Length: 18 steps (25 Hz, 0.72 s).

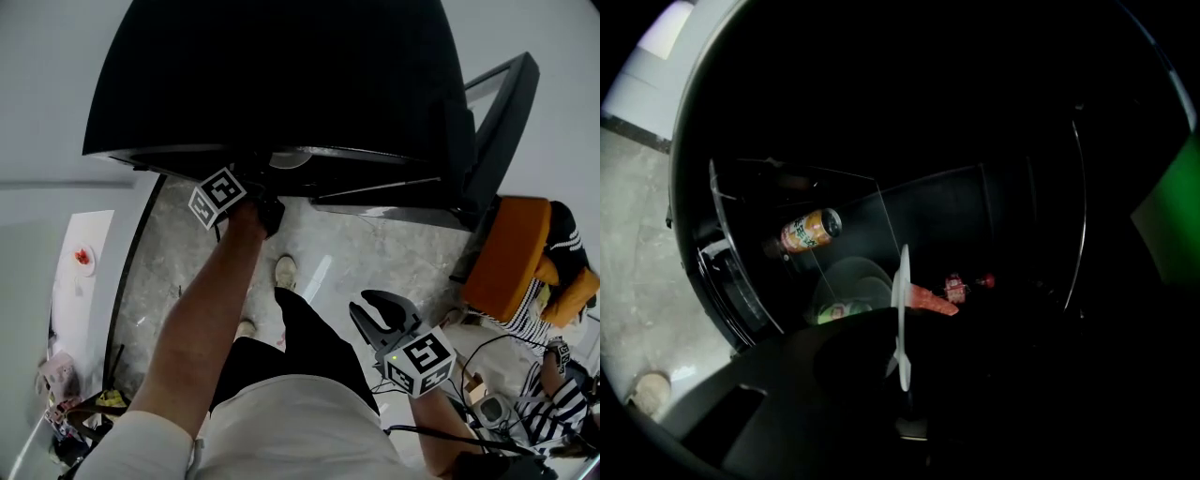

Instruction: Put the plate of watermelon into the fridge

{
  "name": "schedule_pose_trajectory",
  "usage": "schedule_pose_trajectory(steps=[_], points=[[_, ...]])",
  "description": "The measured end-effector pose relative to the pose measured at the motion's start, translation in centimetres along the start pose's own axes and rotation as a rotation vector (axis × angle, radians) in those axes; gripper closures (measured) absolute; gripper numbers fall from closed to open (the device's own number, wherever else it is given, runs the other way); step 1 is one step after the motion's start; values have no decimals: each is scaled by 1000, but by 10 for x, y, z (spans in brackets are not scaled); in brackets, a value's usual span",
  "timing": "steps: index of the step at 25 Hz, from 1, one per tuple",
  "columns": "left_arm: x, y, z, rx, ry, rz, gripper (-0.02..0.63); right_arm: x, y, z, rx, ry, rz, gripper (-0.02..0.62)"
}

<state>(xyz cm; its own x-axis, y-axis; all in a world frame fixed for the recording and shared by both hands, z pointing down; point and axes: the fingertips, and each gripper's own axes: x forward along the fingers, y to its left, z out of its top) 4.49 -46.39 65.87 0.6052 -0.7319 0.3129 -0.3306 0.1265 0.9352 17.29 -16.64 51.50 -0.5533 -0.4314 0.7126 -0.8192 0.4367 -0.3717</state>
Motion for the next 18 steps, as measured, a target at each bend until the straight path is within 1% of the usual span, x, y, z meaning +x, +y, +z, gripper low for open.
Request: schedule_pose_trajectory(steps=[4,7,9,15,18], points=[[4,2,1,47,4,52,583,3,1,-1,5,7,12,472],[6,2,-1,128,25,108,581,5,2,0,3,10,20,472],[6,3,-1,210,45,157,574,6,3,-1,7,12,26,472],[3,8,-4,512,130,332,499,11,12,-3,12,24,45,472],[1,10,2,634,151,403,474,13,16,-4,17,24,50,473]])
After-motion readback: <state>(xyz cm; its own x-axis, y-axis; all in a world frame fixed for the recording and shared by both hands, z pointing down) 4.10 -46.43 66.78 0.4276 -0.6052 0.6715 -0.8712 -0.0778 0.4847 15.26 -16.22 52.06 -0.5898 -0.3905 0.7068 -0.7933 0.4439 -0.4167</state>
